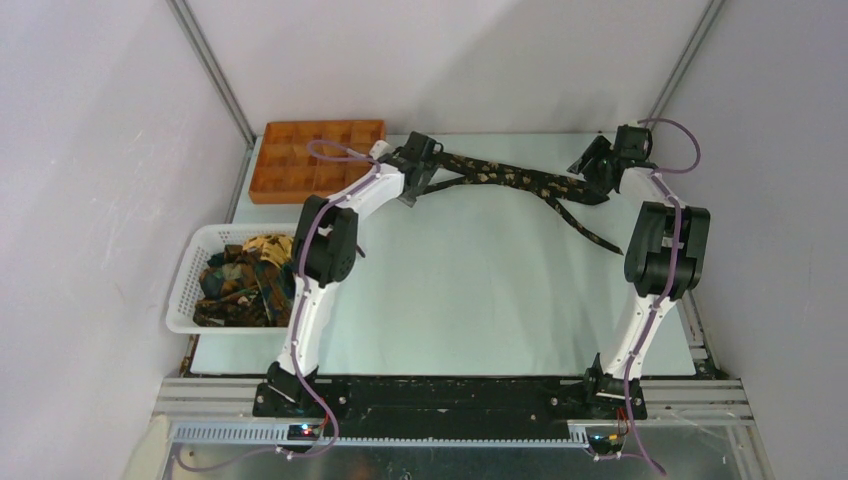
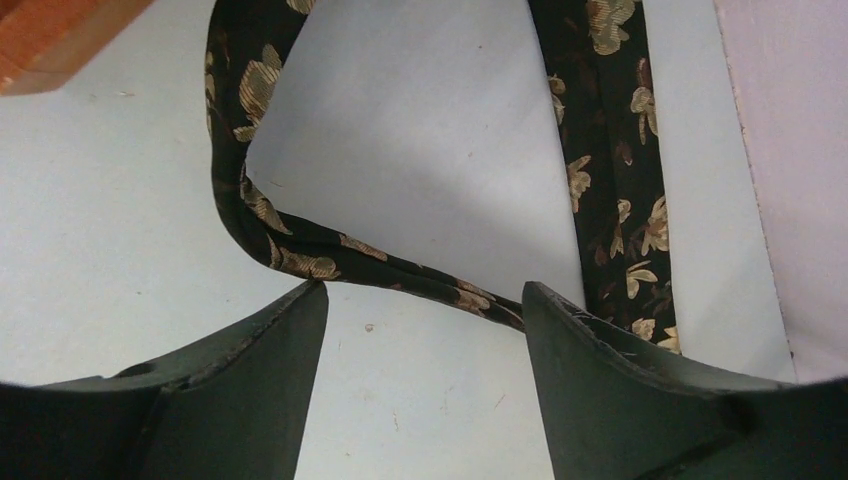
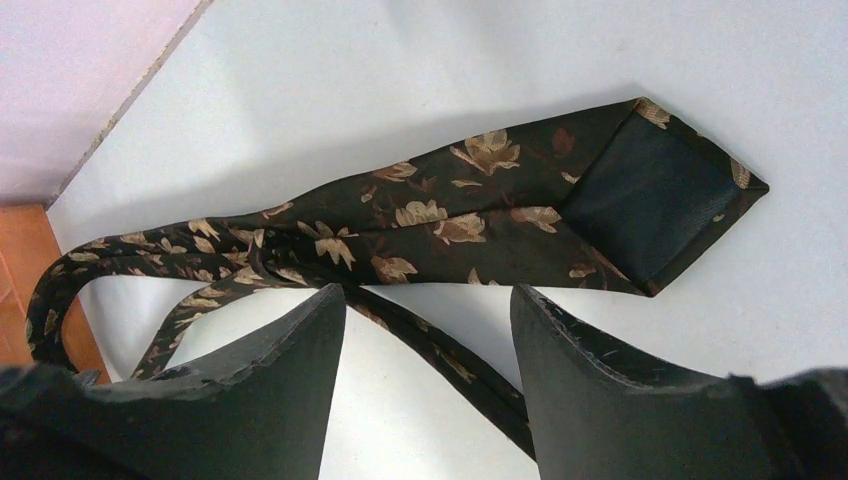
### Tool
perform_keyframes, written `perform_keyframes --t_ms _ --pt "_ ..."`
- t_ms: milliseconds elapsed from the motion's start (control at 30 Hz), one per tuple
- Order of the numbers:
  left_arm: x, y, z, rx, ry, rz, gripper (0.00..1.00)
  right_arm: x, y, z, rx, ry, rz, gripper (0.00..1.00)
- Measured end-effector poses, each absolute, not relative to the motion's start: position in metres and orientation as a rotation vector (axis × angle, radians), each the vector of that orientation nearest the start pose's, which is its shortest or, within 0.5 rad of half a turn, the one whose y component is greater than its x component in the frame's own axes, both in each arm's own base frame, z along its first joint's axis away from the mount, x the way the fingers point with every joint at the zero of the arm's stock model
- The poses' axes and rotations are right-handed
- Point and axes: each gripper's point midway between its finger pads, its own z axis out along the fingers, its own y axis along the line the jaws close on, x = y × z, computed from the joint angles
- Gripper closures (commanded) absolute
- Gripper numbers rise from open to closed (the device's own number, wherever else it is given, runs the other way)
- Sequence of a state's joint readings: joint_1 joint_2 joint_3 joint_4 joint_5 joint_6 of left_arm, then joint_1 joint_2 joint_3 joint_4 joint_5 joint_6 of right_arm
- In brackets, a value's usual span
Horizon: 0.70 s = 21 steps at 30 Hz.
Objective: Roll the ties
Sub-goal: Flatten out the tie at the center of the board.
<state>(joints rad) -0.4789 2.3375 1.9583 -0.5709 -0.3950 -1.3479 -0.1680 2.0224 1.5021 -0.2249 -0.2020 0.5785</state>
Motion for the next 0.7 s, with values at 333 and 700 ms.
perform_keyframes --t_ms 333,700 --pt "0.544 -0.256 0.032 -1.257 2.166 -0.394 0.72 0.538 -0.039 0.074 0.802 2.226 0.44 0.36" --pt "0.549 -0.26 0.025 -1.198 2.179 -0.451 1.0 0.558 -0.061 0.067 0.849 2.204 0.38 0.27"
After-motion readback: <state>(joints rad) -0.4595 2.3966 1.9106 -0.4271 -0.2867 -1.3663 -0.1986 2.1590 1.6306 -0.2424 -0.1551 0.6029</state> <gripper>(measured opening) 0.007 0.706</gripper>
